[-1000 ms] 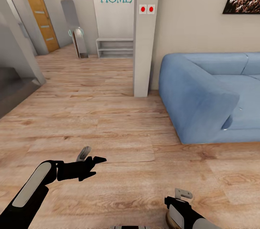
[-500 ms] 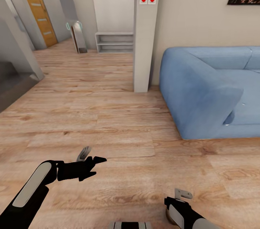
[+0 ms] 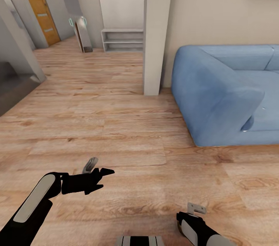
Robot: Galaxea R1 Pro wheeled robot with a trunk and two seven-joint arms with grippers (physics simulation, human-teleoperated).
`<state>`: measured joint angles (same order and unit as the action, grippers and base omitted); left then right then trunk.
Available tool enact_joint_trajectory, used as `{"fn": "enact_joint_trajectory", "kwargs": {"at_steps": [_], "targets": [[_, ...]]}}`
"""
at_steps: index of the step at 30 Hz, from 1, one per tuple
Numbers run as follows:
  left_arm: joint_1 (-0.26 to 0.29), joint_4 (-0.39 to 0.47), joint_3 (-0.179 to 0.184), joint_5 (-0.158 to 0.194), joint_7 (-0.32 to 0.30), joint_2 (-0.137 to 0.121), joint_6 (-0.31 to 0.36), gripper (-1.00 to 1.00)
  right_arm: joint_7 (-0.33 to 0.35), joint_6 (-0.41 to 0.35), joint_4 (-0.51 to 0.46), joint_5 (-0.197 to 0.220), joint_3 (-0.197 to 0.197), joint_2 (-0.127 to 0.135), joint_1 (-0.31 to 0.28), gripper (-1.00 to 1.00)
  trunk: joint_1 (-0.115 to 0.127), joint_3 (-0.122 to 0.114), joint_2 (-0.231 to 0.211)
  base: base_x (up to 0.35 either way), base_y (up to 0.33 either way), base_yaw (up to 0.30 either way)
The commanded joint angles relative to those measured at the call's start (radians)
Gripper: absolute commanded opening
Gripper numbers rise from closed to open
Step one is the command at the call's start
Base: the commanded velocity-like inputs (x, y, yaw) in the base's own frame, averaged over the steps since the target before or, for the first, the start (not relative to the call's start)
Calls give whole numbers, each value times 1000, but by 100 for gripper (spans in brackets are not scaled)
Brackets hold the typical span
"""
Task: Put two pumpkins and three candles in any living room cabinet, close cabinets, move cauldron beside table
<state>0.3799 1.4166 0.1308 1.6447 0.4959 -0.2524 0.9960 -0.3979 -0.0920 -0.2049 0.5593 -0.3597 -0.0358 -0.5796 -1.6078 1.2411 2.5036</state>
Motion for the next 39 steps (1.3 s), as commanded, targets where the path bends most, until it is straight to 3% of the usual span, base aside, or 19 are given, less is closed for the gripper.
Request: {"fn": "enact_joint_trajectory", "kwargs": {"at_steps": [1,19,39], "targets": [[1,1,1,11,10,-1,0,100,-7,-7,-2,4,-8,1,0,100,0,1,0,0,0,0],[1,1,1,11,10,-1,-1,100,-7,-5,-2,2,-8,1,0,100,-7,67,4,0,0,0],[1,1,1,11,10,2,-1,100,-8,-5,-1,2,-7,1,0,100,-11,97,6,0,0,0]]}}
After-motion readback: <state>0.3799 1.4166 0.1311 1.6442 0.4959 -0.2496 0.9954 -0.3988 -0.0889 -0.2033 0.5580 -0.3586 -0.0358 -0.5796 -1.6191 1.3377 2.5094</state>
